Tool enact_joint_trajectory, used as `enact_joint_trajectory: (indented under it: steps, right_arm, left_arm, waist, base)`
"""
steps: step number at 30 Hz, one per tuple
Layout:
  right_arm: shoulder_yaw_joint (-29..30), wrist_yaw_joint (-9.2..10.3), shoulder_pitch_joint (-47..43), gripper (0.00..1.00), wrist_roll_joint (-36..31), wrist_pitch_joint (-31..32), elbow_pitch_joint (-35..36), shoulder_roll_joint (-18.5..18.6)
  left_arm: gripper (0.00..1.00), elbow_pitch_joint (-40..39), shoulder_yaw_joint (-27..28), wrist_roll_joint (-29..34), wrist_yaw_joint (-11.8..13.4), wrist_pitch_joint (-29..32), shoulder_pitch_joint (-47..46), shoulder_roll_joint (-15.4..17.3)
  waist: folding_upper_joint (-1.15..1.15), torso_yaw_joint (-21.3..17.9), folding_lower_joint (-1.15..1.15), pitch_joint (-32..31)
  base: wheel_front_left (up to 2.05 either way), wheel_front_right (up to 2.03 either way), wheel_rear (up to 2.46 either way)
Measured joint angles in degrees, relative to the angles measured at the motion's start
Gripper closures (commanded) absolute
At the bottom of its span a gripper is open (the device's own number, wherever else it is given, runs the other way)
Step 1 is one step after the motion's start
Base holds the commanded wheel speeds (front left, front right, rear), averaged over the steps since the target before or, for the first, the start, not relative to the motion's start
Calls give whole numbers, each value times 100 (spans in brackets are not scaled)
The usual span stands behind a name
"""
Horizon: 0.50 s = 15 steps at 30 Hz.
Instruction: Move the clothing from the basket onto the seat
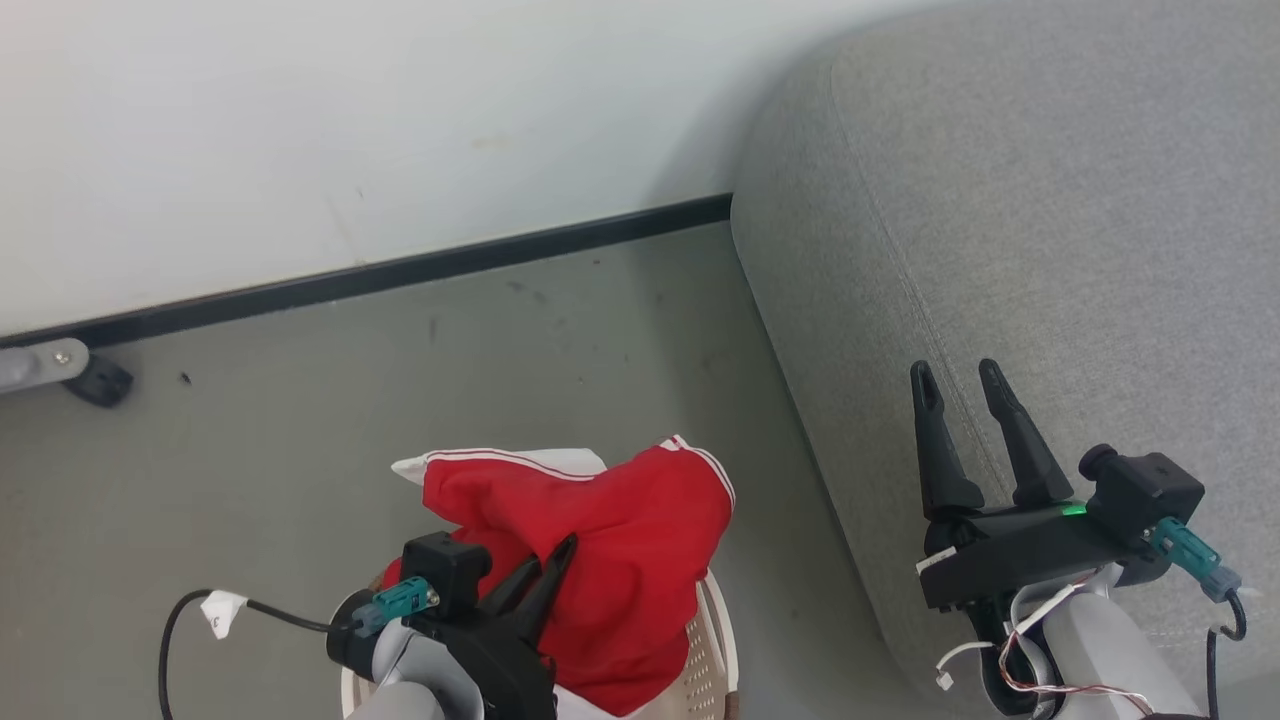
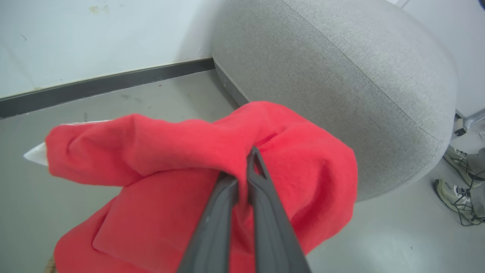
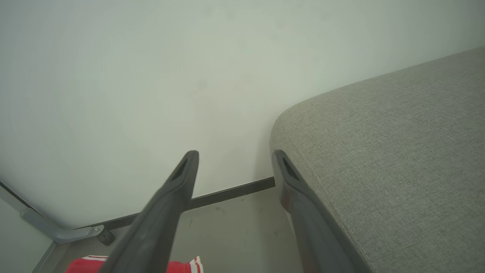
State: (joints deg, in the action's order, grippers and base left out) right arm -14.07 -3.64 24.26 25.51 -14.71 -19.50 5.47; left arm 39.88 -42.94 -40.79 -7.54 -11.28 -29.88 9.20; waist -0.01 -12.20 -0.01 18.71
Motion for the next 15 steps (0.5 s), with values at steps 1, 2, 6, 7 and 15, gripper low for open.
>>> enact_joint_trajectory:
  steps: [1,2,6,7,15]
  right_arm:
    - [7,-25,-38,0,0,0,-22,4]
    - [12,-42,-67,0,1,0,-51,10]
    - [22,-99,-191,0,1,0,-120,21]
    - [22,-110,-217,0,3,0,-125,21]
    - [71,-194,-569,0,57,0,-140,48]
  left_arm:
    - [100,-67,-18,-101,0,0,43,14]
    - [100,-155,-25,-183,0,-3,93,29]
    - [100,-454,-46,-381,0,-49,228,147]
    - [100,-532,-49,-485,0,-49,253,167]
    - [100,-1196,-53,-866,0,-91,377,272]
  waist:
    - [0,21,0,-85]
    - [0,41,0,-170]
    - [0,113,0,-504]
    - [0,127,0,-583]
    - [0,224,0,-1129]
  base:
    - [0,0,0]
    - [0,0,0]
    - [0,0,0]
    - [0,0,0]
    - [0,0,0]
